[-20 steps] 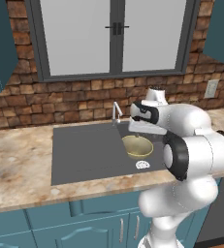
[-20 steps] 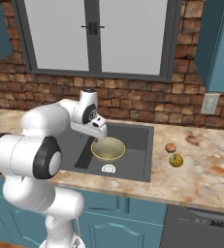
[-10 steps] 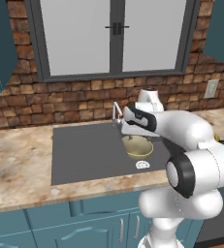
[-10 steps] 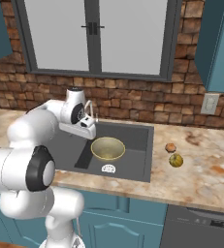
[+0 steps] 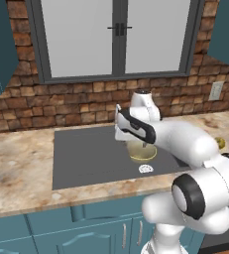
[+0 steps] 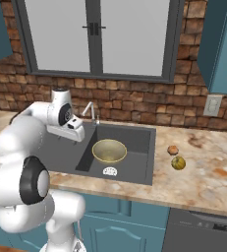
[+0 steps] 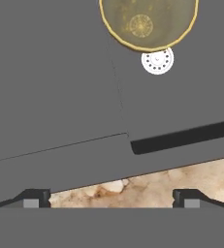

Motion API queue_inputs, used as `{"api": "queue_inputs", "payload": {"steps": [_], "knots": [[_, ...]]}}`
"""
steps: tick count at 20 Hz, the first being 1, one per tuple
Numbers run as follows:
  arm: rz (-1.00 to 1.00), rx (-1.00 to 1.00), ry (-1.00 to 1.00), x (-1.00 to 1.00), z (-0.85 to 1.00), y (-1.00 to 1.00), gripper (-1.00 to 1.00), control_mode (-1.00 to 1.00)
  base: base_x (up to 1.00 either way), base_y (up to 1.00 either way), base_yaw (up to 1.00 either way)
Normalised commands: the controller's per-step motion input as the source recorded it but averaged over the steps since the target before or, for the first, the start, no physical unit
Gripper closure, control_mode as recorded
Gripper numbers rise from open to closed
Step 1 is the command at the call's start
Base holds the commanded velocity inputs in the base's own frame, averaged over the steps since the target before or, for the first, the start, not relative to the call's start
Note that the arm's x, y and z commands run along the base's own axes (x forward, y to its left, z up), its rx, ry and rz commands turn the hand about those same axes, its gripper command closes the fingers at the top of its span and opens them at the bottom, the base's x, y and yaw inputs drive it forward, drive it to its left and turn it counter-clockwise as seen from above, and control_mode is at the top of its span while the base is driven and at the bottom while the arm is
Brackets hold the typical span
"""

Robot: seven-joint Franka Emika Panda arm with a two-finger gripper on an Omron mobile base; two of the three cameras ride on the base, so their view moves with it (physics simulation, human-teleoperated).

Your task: Remove the tangerine and squash from the sink. Then move the bowl and cup from the counter to the sink for washing.

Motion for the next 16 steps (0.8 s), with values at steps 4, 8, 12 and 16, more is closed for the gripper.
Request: {"api": "queue_inputs", "payload": {"steps": [4, 8, 12, 16], "knots": [[0.0, -0.04, 0.0, -0.2, 0.11, 0.43, -1.0, -1.0, 0.0, 0.0, 0.0], [0.0, -0.07, 0.0, -0.17, 0.12, 0.47, -1.0, -1.0, 0.0, 0.0, 0.0], [0.02, -0.08, 0.0, -0.18, 0.12, 0.46, -1.0, -1.0, 0.0, 0.0, 0.0], [0.01, -0.06, 0.01, -0.16, 0.11, 0.47, -1.0, -1.0, 0.0, 0.0, 0.0]]}}
